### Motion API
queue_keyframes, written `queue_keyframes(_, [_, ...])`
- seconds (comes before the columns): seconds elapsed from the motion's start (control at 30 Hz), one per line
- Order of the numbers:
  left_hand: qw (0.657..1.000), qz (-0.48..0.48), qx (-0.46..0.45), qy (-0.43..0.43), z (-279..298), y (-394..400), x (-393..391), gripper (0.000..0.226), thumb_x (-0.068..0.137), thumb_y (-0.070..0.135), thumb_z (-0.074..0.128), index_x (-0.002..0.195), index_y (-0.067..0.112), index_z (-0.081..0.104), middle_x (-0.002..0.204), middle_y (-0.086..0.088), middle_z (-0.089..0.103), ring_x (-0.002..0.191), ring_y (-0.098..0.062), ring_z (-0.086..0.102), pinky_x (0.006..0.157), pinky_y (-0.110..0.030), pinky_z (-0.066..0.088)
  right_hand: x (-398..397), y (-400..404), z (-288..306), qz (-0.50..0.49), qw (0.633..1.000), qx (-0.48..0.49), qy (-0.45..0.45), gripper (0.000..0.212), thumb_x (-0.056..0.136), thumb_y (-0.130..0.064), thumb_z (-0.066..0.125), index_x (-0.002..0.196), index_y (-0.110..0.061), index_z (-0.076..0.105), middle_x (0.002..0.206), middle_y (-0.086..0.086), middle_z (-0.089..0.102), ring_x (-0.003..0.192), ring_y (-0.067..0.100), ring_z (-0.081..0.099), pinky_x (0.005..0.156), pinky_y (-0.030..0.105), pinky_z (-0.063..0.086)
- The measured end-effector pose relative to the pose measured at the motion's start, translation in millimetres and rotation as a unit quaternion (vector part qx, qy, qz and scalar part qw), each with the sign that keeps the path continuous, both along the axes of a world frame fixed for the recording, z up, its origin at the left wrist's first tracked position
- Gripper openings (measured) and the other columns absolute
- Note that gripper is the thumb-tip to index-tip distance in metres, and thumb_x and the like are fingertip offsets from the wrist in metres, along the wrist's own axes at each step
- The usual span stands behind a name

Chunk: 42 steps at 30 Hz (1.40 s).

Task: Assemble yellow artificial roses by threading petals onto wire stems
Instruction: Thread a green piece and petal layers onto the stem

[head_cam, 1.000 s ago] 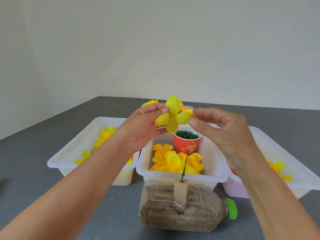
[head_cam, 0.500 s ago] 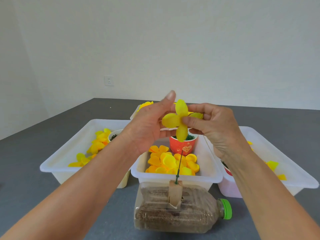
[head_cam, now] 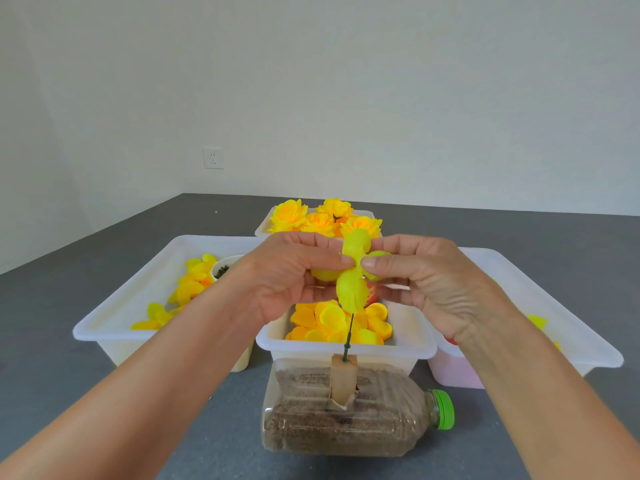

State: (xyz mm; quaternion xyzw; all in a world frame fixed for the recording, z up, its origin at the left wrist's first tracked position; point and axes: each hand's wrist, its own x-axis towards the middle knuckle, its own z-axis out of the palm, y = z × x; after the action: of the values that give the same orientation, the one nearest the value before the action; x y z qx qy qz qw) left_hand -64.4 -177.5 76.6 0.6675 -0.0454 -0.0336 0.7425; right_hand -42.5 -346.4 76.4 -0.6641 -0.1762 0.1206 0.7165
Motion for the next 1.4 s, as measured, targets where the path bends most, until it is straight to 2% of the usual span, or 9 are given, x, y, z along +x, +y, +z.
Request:
queue_keyframes(0.23, [0.999,-0.017,0.014,0.034,-7,0,-3,0.029,0.054,0.012,0.069,0.083,0.008,0.065,0.079,-0.011,0.063,0.068,-0.020,0.059,0.064,-0.028,0.054,-3,-3,-7,0.025,0.999,-0.017,0.036,0.016,0.075,-0.003,0.067,0.087,-0.013,0.070,0.068,0.001,0.069,0.055,0.010,0.064,0.056,0.024,0.053])
queue_keyframes(0.43, [0.997,-0.035,-0.021,0.062,-9,-1,-4,0.028,0.058,0.013,0.068,0.085,0.006,0.064,0.080,-0.009,0.062,0.069,-0.019,0.058,0.059,-0.025,0.055,-2,-4,-10,0.043,0.996,-0.004,0.075,0.012,0.077,-0.002,0.064,0.085,-0.010,0.069,0.061,0.001,0.064,0.050,0.009,0.060,0.049,0.021,0.051])
queue_keyframes(0.57, [0.997,-0.029,-0.025,0.070,-11,-3,-5,0.035,0.059,0.011,0.068,0.092,0.004,0.062,0.091,-0.015,0.056,0.078,-0.023,0.054,0.061,-0.028,0.056,-2,-4,-13,0.046,0.996,-0.016,0.073,0.021,0.064,-0.012,0.071,0.085,-0.011,0.070,0.060,-0.001,0.064,0.050,0.008,0.060,0.050,0.021,0.051])
queue_keyframes(0.67, [0.997,-0.022,-0.027,0.075,-11,-4,-5,0.032,0.058,0.009,0.069,0.090,0.004,0.062,0.090,-0.015,0.057,0.076,-0.023,0.054,0.059,-0.028,0.056,-3,-1,-14,0.038,0.996,-0.023,0.078,0.030,0.053,-0.018,0.073,0.082,-0.012,0.072,0.062,0.000,0.065,0.050,0.007,0.059,0.048,0.020,0.050])
queue_keyframes(0.77, [0.996,-0.016,-0.023,0.087,-14,-3,-4,0.033,0.061,0.006,0.068,0.093,0.003,0.062,0.086,-0.014,0.061,0.072,-0.022,0.058,0.058,-0.028,0.056,-1,2,-17,0.030,0.995,-0.024,0.097,0.017,0.065,-0.009,0.073,0.081,-0.012,0.071,0.061,0.000,0.066,0.049,0.008,0.059,0.047,0.020,0.049])
queue_keyframes(0.83, [0.995,-0.017,-0.025,0.094,-16,-2,-4,0.018,0.066,0.002,0.067,0.084,0.005,0.063,0.078,-0.011,0.065,0.067,-0.020,0.061,0.057,-0.028,0.055,0,3,-18,0.026,0.993,-0.022,0.114,0.012,0.073,-0.005,0.069,0.083,-0.011,0.070,0.062,0.001,0.066,0.049,0.009,0.059,0.047,0.021,0.049])
queue_keyframes(1.0, [0.994,-0.025,-0.017,0.101,-19,-1,-5,0.018,0.059,0.003,0.069,0.076,0.006,0.064,0.068,-0.009,0.066,0.057,-0.017,0.061,0.052,-0.025,0.055,0,2,-21,0.032,0.988,-0.009,0.149,0.012,0.076,-0.001,0.065,0.085,-0.009,0.068,0.060,0.002,0.063,0.047,0.010,0.057,0.047,0.022,0.049])
queue_keyframes(1.17, [0.993,-0.017,-0.021,0.115,-20,-2,-4,0.009,0.074,-0.002,0.065,0.078,0.006,0.064,0.072,-0.011,0.064,0.059,-0.019,0.059,0.051,-0.025,0.054,0,1,-24,0.046,0.984,0.000,0.174,0.020,0.078,0.000,0.062,0.096,-0.006,0.067,0.062,0.002,0.062,0.047,0.009,0.056,0.048,0.023,0.050])
queue_keyframes(1.4, [0.992,-0.020,-0.026,0.120,-20,-2,-5,0.009,0.078,-0.003,0.062,0.081,0.005,0.063,0.072,-0.010,0.064,0.059,-0.018,0.059,0.051,-0.024,0.054,1,3,-25,0.039,0.982,0.001,0.185,0.017,0.080,-0.002,0.060,0.093,-0.009,0.068,0.063,0.002,0.064,0.051,0.011,0.058,0.050,0.022,0.051])
